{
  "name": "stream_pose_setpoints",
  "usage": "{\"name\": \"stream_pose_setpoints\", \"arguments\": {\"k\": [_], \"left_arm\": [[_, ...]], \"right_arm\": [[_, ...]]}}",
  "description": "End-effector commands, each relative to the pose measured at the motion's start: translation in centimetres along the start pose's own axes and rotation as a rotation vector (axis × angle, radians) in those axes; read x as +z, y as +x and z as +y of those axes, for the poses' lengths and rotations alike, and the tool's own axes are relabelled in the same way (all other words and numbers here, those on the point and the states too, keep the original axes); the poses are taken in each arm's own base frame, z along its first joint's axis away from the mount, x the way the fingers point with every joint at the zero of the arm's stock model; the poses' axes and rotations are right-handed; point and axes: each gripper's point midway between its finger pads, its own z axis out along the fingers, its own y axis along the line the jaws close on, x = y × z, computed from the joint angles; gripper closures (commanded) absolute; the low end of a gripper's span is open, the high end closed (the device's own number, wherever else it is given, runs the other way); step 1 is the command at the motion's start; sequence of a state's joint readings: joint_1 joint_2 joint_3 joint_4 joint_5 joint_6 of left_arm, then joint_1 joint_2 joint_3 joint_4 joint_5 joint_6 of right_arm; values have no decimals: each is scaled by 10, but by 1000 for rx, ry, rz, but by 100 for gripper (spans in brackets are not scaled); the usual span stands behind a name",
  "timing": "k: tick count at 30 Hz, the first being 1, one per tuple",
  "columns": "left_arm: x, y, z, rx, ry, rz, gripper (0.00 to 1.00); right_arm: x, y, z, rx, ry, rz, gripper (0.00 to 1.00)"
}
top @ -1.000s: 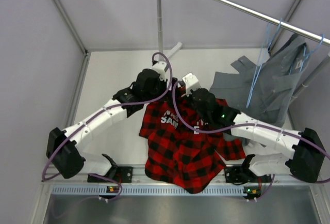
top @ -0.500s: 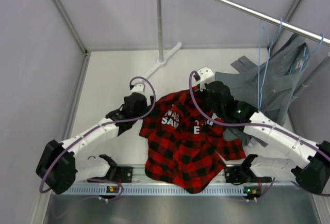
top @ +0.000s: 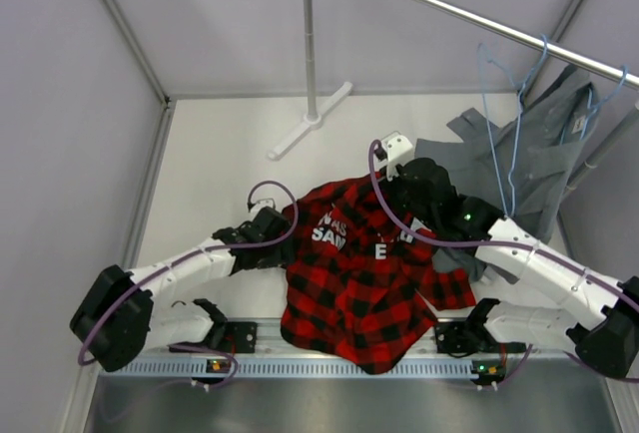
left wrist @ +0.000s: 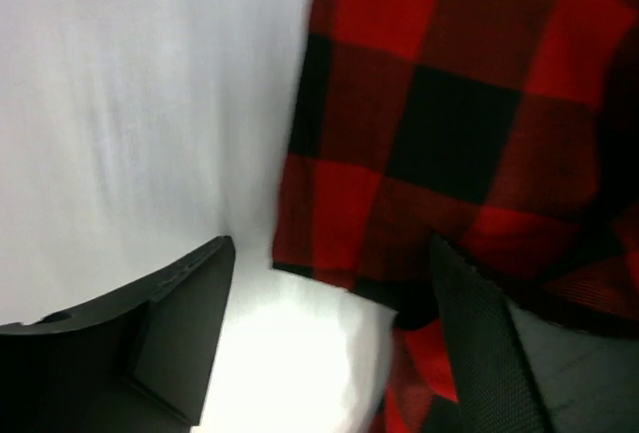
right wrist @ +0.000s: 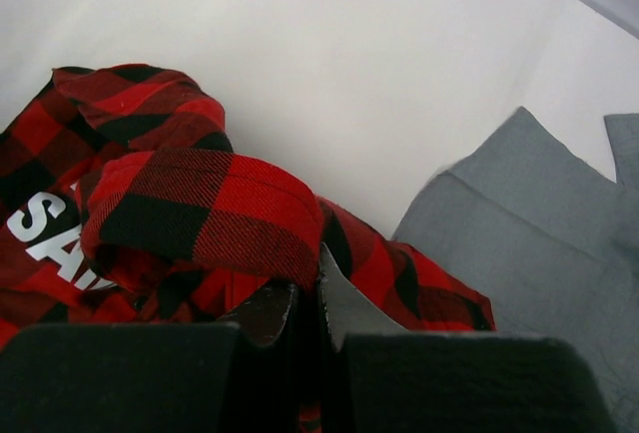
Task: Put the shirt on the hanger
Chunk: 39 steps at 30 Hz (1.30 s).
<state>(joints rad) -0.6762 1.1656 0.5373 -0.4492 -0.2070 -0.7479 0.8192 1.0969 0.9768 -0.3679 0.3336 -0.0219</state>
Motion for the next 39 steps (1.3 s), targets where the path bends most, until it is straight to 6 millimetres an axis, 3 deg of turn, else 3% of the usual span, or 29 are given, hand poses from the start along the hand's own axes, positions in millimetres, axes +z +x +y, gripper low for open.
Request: {"name": "stream_pose_setpoints", "arguments": {"k": [1, 3, 4, 5, 6, 7, 9, 12, 13, 14, 15, 16, 19, 21, 24, 28, 29, 30, 31, 32, 34, 35, 37, 39], "left_arm": [[3, 16, -6, -10, 23, 59, 20], [9, 19, -2, -16, 4, 61, 34], [11, 20, 1, -15, -12, 62, 58], [13, 16, 7, -22, -50, 37, 77], [15, 14, 10, -28, -72, 25, 92], [16, 11, 12, -34, -90, 10, 100], [12, -9, 21, -83, -152, -89, 100], [-21, -50, 31, -138, -219, -256, 100], [-37, -72, 43, -130, -288, -357, 100], [-60, -80, 59, -112, -353, -397, 100], [-88, -106, 59, -158, -381, -488, 100], [-113, -125, 76, -172, -472, -593, 100], [-167, -151, 104, -234, -571, -703, 100], [-182, -157, 127, -287, -630, -720, 100], [-180, -155, 157, -302, -736, -683, 100], [-163, -164, 165, -347, -708, -632, 100], [-160, -165, 166, -338, -706, -616, 98], [-157, -165, 172, -352, -721, -603, 90], [-153, -166, 174, -350, -734, -585, 70], [-152, -166, 172, -332, -724, -568, 37], [-141, -170, 148, -297, -571, -516, 11], [-138, -171, 138, -272, -508, -501, 2], [-127, -167, 95, -204, -254, -442, 2], [-143, -169, 54, -159, -49, -498, 2]], "right_arm": [[-16, -38, -3, 47, -19, -103, 100], [-16, -38, -2, 48, -25, -105, 100], [-16, -38, -2, 51, -27, -108, 100], [-16, -38, 0, 52, -39, -111, 100], [-17, -38, 0, 53, -38, -113, 100], [-17, -37, 0, 52, -38, -110, 100], [-16, -37, 0, 52, -38, -108, 100], [-17, -38, 2, 52, -49, -111, 100], [-17, -39, 5, 51, -70, -114, 100], [-17, -40, 8, 51, -84, -116, 100], [-17, -39, 12, 83, -99, -114, 100], [-17, -42, 14, 88, -113, -123, 100], [-16, -46, 28, 107, -179, -138, 100], [-13, -55, 38, 117, -225, -155, 100], [-3, -63, 51, 112, -271, -148, 100], [12, -68, 59, 106, -289, -127, 100], [14, -68, 61, 108, -294, -122, 100], [16, -70, 63, 111, -297, -120, 100], [17, -70, 64, 114, -301, -119, 100], [18, -71, 66, 115, -308, -119, 100], [20, -70, 66, 111, -305, -115, 100], [21, -71, 64, 110, -297, -113, 100], [24, -67, 62, 108, -279, -92, 100], [30, -68, 60, 111, -264, -78, 100]]}}
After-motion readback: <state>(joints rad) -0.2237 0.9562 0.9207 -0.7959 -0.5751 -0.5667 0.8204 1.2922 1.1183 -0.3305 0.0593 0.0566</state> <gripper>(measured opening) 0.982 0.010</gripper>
